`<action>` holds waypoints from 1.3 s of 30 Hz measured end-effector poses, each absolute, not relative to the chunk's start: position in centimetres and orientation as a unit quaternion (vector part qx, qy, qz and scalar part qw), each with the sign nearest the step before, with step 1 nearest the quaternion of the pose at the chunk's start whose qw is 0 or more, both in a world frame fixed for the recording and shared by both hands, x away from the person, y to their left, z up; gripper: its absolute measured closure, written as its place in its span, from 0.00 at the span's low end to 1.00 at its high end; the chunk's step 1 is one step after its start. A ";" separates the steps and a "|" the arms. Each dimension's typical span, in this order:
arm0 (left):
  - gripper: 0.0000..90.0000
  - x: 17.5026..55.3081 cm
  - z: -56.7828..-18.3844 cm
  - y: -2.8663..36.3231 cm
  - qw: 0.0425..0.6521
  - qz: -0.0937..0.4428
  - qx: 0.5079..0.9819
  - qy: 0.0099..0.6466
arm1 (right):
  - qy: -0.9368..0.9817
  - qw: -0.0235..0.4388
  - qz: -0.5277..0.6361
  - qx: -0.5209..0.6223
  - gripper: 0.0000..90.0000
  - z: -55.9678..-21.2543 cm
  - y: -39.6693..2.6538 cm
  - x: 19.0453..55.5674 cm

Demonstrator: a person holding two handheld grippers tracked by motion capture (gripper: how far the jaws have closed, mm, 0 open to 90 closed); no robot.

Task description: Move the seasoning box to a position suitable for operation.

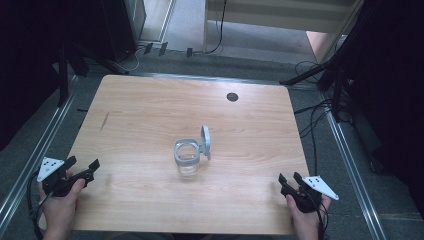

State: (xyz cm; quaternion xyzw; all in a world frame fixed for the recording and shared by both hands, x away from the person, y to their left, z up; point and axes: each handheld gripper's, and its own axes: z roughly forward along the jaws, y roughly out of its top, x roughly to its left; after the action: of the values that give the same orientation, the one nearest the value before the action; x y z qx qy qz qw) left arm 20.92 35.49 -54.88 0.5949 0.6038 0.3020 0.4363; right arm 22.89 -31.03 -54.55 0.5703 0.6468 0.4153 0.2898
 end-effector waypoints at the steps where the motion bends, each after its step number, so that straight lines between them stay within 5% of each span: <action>1: 0.21 21.0 -54.9 35.4 0.429 0.301 0.598 0.606 | 0.645 0.299 0.418 0.565 0.57 -54.4 -30.9 22.7; 13: 0.73 22.6 -53.1 31.6 0.502 0.233 0.625 0.551 | 0.635 0.280 0.468 0.546 0.98 -52.0 -25.9 21.2; 20: 0.93 24.3 -52.3 27.6 0.519 0.173 0.670 0.501 | 0.665 0.225 0.500 0.507 1.00 -51.2 -20.9 21.3; 24: 1.00 25.6 -52.1 25.5 0.523 0.159 0.681 0.487 | 0.674 0.221 0.504 0.492 1.00 -50.7 -19.0 21.4; 39: 1.00 30.6 -50.4 18.5 0.507 0.133 0.732 0.435 | 0.690 0.178 0.524 0.467 1.00 -50.3 -11.4 22.5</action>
State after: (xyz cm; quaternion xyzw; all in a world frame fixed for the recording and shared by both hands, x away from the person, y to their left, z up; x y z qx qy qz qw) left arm 30.61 18.47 -50.41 0.7318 0.4350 0.1333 0.5075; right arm 22.55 -11.39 -50.28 0.4670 0.6900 0.5237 0.1776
